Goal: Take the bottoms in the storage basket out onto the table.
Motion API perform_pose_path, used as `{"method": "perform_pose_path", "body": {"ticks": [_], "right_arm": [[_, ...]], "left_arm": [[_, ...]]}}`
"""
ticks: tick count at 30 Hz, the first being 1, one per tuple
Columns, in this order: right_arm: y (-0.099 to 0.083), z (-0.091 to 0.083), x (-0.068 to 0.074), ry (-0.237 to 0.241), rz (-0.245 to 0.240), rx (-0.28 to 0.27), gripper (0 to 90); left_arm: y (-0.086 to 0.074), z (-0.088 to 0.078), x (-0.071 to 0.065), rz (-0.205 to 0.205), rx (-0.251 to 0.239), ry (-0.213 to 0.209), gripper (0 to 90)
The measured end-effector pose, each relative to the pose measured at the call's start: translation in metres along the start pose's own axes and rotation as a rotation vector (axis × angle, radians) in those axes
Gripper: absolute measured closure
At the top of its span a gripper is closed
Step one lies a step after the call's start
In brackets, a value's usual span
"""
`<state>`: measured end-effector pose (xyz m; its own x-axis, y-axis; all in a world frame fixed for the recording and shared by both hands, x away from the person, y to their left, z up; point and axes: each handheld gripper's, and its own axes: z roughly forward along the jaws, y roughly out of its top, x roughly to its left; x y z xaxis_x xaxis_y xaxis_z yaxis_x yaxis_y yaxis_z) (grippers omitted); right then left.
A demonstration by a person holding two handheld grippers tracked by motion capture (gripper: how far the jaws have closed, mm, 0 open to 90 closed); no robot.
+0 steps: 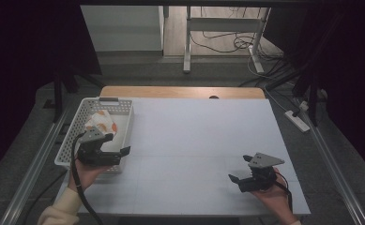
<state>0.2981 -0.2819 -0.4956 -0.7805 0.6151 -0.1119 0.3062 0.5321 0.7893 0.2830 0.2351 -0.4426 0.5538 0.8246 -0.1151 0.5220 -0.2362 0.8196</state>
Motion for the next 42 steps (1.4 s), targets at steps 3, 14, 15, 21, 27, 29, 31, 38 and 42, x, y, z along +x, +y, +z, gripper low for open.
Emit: {"method": "perform_pose_path", "body": {"ticks": [3, 14, 15, 21, 27, 29, 31, 38, 42], "right_arm": [[-0.001, 0.0, 0.0, 0.0, 0.002, -0.001, 8.7], [-0.001, 0.001, 0.0, -0.004, -0.002, 0.006, 8.8], [-0.001, 0.001, 0.0, -0.004, -0.002, 0.006, 8.8], [-0.001, 0.002, 0.0, -0.004, -0.002, 0.013, 8.8], [-0.001, 0.002, 0.0, -0.005, 0.0, 0.014, 8.8], [-0.001, 0.002, 0.0, -0.005, 0.001, 0.014, 8.8], [-0.001, 0.002, 0.0, -0.005, -0.001, 0.014, 8.8], [-0.002, 0.003, 0.0, -0.003, 0.001, 0.018, 8.8], [-0.002, 0.003, 0.0, -0.001, 0.0, 0.022, 8.8]], "left_arm": [[0.005, 0.003, 0.006, -0.017, -0.003, -0.002, 12.7], [0.016, 0.006, 0.02, -0.03, -0.016, 0.008, 13.0], [0.016, 0.006, 0.02, -0.03, -0.016, 0.008, 13.0], [0.022, -0.001, 0.029, -0.046, -0.032, 0.021, 13.0], [0.024, -0.007, 0.037, -0.054, -0.042, 0.029, 13.1], [0.024, -0.008, 0.038, -0.059, -0.043, 0.033, 13.1], [0.025, -0.009, 0.041, -0.065, -0.044, 0.035, 13.1], [0.027, -0.01, 0.048, -0.074, -0.036, 0.045, 13.1], [0.029, -0.01, 0.053, -0.078, -0.03, 0.054, 13.2]]}}
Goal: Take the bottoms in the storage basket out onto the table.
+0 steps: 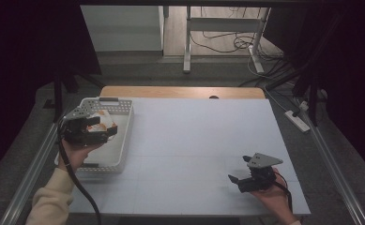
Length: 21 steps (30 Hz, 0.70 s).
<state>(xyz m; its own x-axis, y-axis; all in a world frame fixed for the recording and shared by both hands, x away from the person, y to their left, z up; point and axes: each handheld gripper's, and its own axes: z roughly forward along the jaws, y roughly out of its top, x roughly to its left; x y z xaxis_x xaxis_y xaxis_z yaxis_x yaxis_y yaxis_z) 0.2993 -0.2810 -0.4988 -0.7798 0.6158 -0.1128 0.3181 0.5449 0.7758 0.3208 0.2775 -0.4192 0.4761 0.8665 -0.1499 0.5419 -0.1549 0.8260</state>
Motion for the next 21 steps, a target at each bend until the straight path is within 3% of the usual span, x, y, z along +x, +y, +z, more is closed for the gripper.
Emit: {"method": "perform_pose_path", "body": {"ticks": [9, 21], "right_arm": [[0.0, 0.001, 0.0, 0.003, 0.001, 0.008, 8.8], [-0.001, 0.002, 0.0, 0.004, 0.0, 0.014, 8.8]], "left_arm": [[0.007, 0.001, 0.01, -0.006, 0.022, 0.023, 13.2], [0.015, 0.007, 0.03, -0.005, 0.065, 0.103, 13.5]]}}
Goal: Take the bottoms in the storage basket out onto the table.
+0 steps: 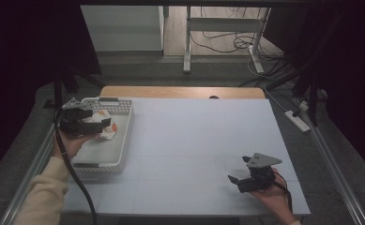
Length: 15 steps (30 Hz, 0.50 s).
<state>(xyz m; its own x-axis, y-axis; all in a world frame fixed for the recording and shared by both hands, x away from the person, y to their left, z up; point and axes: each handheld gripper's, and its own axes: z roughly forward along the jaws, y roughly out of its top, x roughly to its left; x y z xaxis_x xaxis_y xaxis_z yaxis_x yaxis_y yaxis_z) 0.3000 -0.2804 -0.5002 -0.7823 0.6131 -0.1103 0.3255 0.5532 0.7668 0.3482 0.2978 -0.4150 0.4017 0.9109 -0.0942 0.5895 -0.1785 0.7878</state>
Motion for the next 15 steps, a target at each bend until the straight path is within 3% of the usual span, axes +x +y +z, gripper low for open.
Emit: {"method": "perform_pose_path", "body": {"ticks": [5, 15], "right_arm": [[0.0, 0.0, 0.0, 0.002, 0.002, 0.001, 8.8], [-0.001, 0.001, 0.0, 0.003, 0.001, 0.006, 8.8]], "left_arm": [[0.0, 0.007, 0.011, -0.014, 0.026, 0.035, 13.6], [-0.001, 0.016, 0.021, -0.033, 0.049, 0.046, 13.8]]}}
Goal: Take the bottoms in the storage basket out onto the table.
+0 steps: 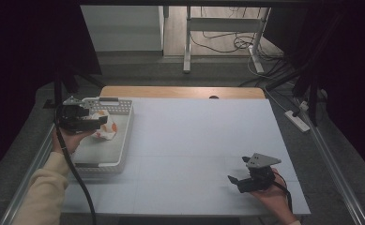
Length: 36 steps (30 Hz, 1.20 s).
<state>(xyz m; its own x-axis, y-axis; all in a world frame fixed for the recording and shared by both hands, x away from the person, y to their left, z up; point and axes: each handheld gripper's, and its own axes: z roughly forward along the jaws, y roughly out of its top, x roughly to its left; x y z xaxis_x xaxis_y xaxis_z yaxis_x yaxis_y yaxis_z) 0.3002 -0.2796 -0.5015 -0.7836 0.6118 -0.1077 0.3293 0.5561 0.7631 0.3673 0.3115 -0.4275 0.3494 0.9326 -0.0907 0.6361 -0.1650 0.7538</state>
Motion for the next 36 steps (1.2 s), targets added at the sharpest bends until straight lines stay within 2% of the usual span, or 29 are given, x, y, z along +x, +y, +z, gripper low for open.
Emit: {"method": "perform_pose_path", "body": {"ticks": [16, 21, 26, 30, 36], "right_arm": [[-0.001, 0.001, 0.0, 0.001, 0.001, 0.007, 8.8], [-0.001, 0.002, 0.0, 0.003, -0.001, 0.009, 8.7], [-0.001, 0.002, 0.0, 0.004, 0.001, 0.012, 8.7], [-0.001, 0.002, 0.0, 0.004, -0.003, 0.017, 8.8], [-0.001, 0.003, 0.0, 0.005, -0.002, 0.018, 8.8]], "left_arm": [[0.014, 0.021, 0.008, 0.014, 0.055, 0.037, 13.9], [0.014, 0.032, 0.012, 0.021, 0.081, 0.049, 13.8], [0.013, 0.043, 0.016, 0.01, 0.107, 0.051, 13.8], [0.01, 0.05, 0.019, -0.006, 0.111, 0.047, 14.1], [0.007, 0.056, 0.022, -0.009, 0.129, 0.053, 14.1]]}}
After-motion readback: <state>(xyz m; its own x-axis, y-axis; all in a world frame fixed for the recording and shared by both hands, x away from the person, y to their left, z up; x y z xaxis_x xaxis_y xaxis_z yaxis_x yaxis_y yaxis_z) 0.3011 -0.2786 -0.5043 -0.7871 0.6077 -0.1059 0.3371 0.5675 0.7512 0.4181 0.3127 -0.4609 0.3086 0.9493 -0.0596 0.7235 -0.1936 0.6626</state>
